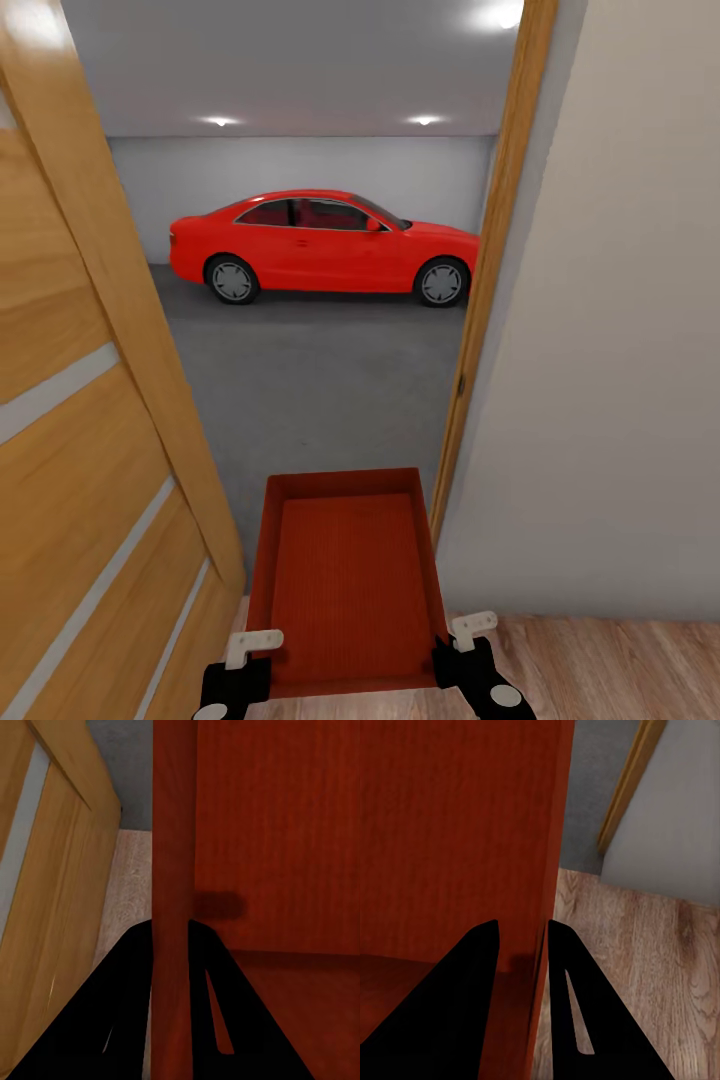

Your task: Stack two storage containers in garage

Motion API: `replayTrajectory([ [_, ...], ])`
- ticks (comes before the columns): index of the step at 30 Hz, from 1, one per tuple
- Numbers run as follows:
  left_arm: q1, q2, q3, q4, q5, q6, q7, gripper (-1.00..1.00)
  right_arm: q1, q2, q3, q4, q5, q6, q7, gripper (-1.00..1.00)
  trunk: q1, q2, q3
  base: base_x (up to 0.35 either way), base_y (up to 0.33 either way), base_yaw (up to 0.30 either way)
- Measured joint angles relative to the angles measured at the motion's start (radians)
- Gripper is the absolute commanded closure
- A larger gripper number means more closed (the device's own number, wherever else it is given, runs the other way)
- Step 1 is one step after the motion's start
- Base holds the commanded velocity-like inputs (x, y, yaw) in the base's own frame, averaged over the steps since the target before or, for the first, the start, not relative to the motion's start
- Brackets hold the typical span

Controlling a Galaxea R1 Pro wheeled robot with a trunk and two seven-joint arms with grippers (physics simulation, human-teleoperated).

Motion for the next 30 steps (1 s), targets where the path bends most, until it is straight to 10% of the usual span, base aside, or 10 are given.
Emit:
replayTrajectory([
  [30, 0.0, 0.0, 0.0, 0.001, 0.001, 0.0, 0.0, 1.0, 0.0, 0.0, 0.0, 0.0, 0.001, 0.001, 0.0, 1.0, 0.0, 0.0, 0.0, 0.0, 0.035, -0.047],
])
